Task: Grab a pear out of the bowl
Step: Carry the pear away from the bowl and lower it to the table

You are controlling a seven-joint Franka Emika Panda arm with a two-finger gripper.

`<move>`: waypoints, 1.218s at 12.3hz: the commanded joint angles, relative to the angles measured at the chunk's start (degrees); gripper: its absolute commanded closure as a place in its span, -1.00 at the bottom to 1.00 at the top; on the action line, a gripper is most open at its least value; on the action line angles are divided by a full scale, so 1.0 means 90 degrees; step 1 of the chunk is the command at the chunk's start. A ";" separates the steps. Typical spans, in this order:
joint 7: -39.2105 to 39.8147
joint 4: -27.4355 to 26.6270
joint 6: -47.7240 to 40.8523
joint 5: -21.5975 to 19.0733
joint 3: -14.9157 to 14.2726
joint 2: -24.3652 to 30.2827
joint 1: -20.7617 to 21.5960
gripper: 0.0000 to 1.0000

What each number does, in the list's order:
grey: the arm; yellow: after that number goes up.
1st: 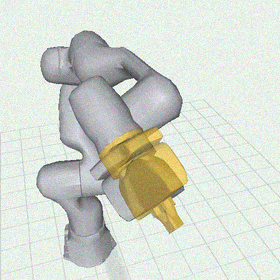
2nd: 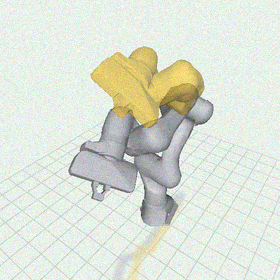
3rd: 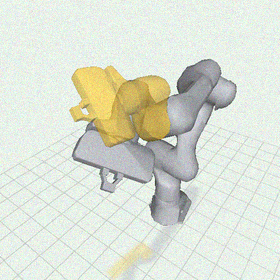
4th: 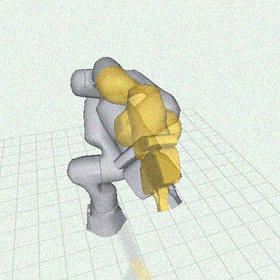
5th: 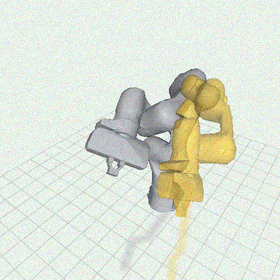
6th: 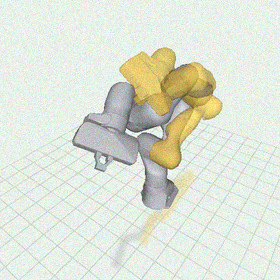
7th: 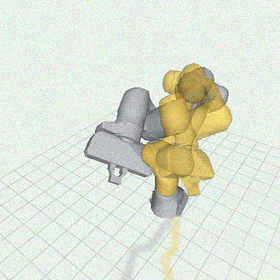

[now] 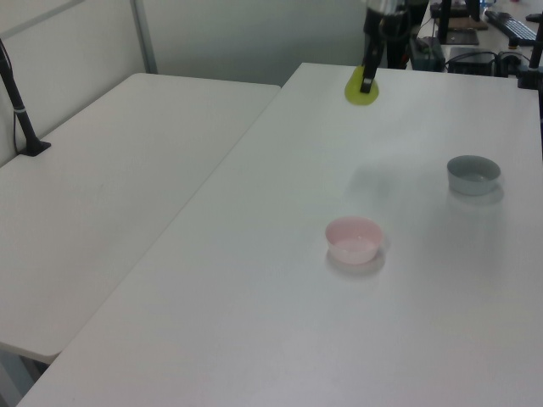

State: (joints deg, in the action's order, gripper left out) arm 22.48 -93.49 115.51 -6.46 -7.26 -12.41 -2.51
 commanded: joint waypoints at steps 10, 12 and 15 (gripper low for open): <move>0.0051 0.0026 0.1578 -0.0190 -0.0189 -0.1735 -0.0014 1.00; 0.0022 0.0017 0.1618 -0.0200 -0.0189 -0.1746 -0.0014 0.95; -0.0144 0.0007 0.1560 -0.0200 -0.0189 -0.1746 -0.0073 -0.31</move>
State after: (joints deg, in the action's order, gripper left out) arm 21.92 -93.32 129.18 -6.86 -8.46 -28.39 -3.08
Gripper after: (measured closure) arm 0.361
